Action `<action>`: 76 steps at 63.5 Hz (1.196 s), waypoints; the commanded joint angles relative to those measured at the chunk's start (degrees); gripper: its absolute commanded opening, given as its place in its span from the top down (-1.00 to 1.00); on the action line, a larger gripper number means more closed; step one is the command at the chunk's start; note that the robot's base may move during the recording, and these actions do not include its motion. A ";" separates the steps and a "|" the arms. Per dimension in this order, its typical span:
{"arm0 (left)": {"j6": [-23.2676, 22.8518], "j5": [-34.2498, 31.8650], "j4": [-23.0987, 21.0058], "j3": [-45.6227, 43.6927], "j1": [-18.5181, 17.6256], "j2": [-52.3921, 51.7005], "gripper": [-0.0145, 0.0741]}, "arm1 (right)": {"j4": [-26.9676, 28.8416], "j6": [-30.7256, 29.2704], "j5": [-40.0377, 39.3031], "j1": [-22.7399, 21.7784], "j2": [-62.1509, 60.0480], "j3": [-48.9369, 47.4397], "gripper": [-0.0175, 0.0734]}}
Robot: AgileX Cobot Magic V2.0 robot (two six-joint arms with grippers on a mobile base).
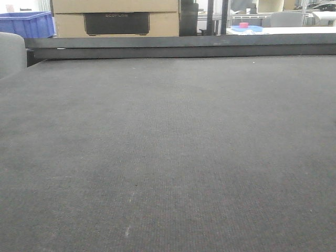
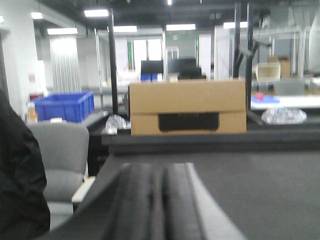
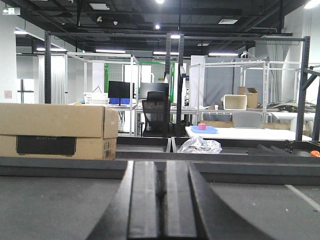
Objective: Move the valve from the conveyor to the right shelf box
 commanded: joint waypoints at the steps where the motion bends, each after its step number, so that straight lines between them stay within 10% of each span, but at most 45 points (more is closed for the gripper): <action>1: -0.36 6.05 -0.22 -5.24 0.19 5.65 0.07 | -0.15 -0.03 0.93 0.05 4.41 -3.46 0.48; 15: -0.46 11.77 -3.25 -12.92 -0.27 15.86 -0.66 | -0.15 -0.03 0.53 0.05 15.48 -6.00 -0.66; 26: -0.46 13.78 -5.45 -15.10 -3.43 20.58 -0.68 | -0.78 -0.03 0.78 -0.06 21.97 -8.15 -0.64; 54: -0.46 16.31 -5.68 -16.98 -4.86 23.32 -0.68 | -2.53 1.31 43.26 -0.18 54.60 -40.21 -0.64; 76: -0.46 16.31 -5.68 -16.98 -4.86 23.32 -0.68 | -3.69 1.61 54.19 -1.49 74.83 -46.66 -0.64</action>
